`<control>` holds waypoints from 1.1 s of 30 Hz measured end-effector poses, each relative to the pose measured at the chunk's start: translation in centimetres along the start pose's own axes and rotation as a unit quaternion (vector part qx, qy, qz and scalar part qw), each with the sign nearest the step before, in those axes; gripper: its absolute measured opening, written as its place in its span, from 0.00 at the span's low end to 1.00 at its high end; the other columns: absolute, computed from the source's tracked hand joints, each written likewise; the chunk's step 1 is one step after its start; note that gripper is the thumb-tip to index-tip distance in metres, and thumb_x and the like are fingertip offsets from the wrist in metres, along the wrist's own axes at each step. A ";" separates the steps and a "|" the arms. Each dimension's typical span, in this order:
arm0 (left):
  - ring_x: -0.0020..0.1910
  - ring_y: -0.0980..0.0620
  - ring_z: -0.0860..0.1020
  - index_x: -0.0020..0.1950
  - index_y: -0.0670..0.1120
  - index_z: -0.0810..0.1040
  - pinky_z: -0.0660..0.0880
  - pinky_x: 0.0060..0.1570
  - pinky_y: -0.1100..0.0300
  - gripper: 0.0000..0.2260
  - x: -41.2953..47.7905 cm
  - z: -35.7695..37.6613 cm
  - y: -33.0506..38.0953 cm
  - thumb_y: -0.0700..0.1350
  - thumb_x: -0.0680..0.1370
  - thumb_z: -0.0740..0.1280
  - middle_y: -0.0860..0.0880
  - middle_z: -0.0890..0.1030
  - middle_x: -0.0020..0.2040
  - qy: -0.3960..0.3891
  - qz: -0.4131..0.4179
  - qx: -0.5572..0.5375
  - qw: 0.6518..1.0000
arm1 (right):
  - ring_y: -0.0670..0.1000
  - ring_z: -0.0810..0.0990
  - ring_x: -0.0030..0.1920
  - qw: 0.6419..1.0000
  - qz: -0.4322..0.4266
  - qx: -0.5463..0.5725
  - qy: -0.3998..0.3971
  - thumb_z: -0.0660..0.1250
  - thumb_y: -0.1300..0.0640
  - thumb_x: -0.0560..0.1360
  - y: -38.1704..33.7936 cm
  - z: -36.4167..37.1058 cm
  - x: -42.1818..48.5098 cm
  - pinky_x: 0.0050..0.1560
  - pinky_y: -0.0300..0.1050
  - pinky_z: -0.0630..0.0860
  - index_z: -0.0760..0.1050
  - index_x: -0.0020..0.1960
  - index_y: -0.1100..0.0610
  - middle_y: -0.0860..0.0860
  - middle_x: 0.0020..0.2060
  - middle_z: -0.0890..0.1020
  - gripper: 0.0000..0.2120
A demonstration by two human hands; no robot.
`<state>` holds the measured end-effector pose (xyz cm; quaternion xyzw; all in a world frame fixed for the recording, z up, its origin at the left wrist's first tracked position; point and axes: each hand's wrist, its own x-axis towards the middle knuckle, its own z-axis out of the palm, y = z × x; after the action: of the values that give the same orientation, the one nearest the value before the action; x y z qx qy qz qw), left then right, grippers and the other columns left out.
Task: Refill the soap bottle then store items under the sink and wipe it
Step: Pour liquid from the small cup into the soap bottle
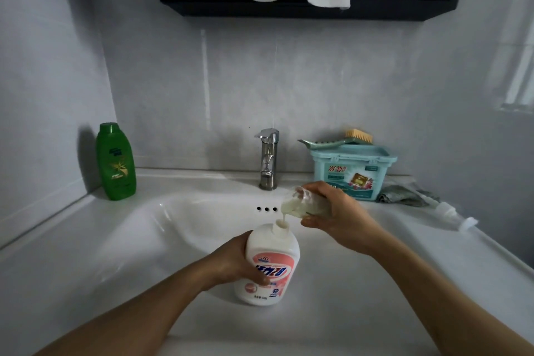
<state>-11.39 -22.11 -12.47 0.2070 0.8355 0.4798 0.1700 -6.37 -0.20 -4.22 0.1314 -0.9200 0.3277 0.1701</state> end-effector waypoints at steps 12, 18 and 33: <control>0.53 0.55 0.81 0.61 0.53 0.74 0.78 0.55 0.57 0.31 -0.1 0.0 0.2 0.36 0.63 0.79 0.53 0.84 0.52 -0.001 -0.005 0.000 1.000 | 0.42 0.72 0.48 1.000 -0.002 -0.001 0.001 0.74 0.55 0.69 0.0 0.0 0.0 0.43 0.31 0.70 0.69 0.62 0.48 0.41 0.50 0.72 0.25; 0.53 0.57 0.81 0.62 0.53 0.74 0.78 0.53 0.60 0.31 -0.2 0.0 0.3 0.37 0.64 0.79 0.54 0.84 0.53 -0.005 -0.009 0.003 1.000 | 0.44 0.72 0.51 1.000 -0.001 -0.008 -0.002 0.74 0.55 0.69 0.2 0.1 0.0 0.45 0.31 0.70 0.69 0.63 0.48 0.42 0.51 0.72 0.25; 0.54 0.54 0.81 0.60 0.54 0.74 0.77 0.59 0.51 0.30 -0.1 0.0 0.2 0.38 0.63 0.80 0.54 0.84 0.53 -0.001 -0.011 0.009 1.000 | 0.44 0.72 0.51 1.000 0.009 -0.008 -0.005 0.73 0.56 0.69 -0.1 0.0 0.0 0.43 0.29 0.68 0.69 0.63 0.48 0.42 0.51 0.71 0.25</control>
<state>-11.30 -22.04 -12.29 0.1998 0.8417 0.4703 0.1744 -6.31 -0.25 -4.20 0.1235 -0.9245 0.3216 0.1632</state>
